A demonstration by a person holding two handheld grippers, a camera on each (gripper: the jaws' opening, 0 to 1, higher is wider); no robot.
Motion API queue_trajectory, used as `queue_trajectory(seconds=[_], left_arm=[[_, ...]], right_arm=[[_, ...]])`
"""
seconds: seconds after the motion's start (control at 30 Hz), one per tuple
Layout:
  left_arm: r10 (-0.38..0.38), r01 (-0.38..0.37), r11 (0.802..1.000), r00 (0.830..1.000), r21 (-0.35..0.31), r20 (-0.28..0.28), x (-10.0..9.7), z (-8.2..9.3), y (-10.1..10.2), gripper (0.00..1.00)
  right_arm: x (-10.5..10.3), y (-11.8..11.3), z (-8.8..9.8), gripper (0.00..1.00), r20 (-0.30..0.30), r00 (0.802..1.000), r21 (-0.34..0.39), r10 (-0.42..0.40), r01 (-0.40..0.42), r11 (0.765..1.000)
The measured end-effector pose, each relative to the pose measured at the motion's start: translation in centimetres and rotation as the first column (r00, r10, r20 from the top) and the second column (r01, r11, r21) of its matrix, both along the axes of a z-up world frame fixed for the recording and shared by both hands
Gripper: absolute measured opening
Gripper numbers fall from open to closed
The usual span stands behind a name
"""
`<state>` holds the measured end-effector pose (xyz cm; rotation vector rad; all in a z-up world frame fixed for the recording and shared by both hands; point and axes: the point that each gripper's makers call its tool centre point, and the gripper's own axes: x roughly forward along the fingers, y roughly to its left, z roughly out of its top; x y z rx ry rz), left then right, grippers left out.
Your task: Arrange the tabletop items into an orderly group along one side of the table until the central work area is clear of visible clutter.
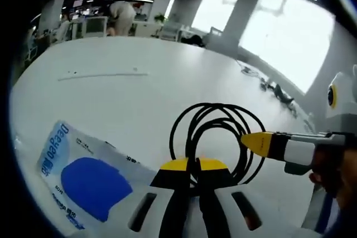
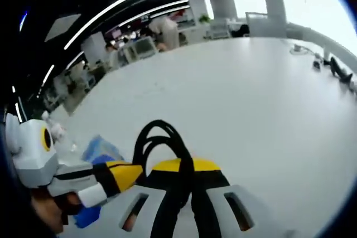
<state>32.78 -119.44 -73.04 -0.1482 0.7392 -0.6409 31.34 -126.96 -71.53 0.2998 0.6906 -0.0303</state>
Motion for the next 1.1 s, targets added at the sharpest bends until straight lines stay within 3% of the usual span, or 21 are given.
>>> queue_trajectory(seconds=[0.4,0.53,0.9,1.1], left_arm=[[-0.013,0.013,1.000,0.998,0.000,-0.059,-0.5,-1.0,-0.8,0.04],[-0.024,0.027,0.999,0.995,0.025,-0.101,-1.2,-2.5,-0.6,0.05],[-0.026,0.028,0.999,0.997,0.029,-0.079,-0.8,-2.2,-0.6,0.05],[-0.023,0.024,0.999,0.999,0.034,-0.026,-0.6,-1.0,-0.3,0.09]], right_arm=[[-1.0,-1.0,-3.5,0.02,-0.106,0.994,0.025,-0.028,0.031,0.999],[-1.1,-0.7,-4.2,0.03,-0.129,0.992,0.034,-0.012,0.017,0.999],[-1.3,-0.6,-4.0,0.05,-0.127,0.991,-0.001,0.029,-0.030,1.000],[-1.8,-0.6,-3.4,0.11,-0.109,0.993,-0.009,0.046,-0.047,0.999]])
